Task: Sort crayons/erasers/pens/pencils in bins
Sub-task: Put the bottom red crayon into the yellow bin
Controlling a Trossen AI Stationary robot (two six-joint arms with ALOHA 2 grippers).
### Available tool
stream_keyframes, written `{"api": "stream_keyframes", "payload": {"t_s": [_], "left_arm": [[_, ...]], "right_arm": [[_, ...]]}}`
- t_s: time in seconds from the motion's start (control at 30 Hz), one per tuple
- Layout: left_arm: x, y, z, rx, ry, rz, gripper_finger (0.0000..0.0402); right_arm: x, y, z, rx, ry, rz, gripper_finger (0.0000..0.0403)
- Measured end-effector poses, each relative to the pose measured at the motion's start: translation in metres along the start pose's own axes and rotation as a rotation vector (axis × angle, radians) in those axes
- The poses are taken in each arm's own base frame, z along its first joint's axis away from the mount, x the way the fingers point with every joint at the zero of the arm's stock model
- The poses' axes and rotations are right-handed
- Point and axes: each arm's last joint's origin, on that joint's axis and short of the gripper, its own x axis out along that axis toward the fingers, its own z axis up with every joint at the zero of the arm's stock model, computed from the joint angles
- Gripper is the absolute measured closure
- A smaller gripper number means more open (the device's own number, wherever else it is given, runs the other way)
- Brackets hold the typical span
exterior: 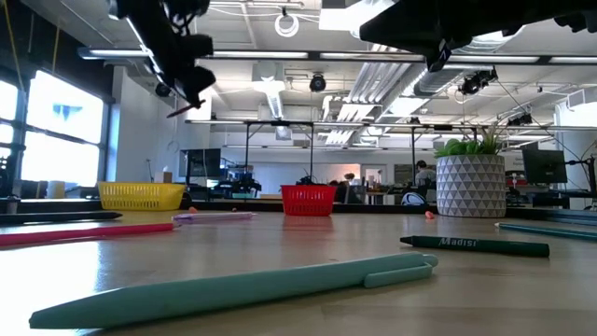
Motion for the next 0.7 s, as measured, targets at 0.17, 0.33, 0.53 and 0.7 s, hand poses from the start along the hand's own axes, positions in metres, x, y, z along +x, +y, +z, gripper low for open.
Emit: {"api": "stream_keyframes", "payload": {"t_s": [0.17, 0.33, 0.53, 0.7], "left_arm": [[0.044, 0.028, -0.007, -0.067, 0.084, -0.031, 0.0398], [0.090, 0.039, -0.016, -0.113, 0.150, -0.055, 0.0398], [0.129, 0.039, -0.034, -0.129, 0.254, -0.067, 0.0398], [0.140, 0.043, -0.043, -0.158, 0.303, -0.054, 0.0398]], "right_arm": [[-0.002, 0.002, 0.000, 0.002, -0.007, -0.035, 0.0401], [-0.002, 0.002, 0.000, 0.037, -0.008, -0.040, 0.0401], [-0.002, 0.001, 0.000, 0.037, -0.010, -0.066, 0.0401], [-0.002, 0.001, 0.000, 0.026, -0.010, -0.067, 0.0401]]}}
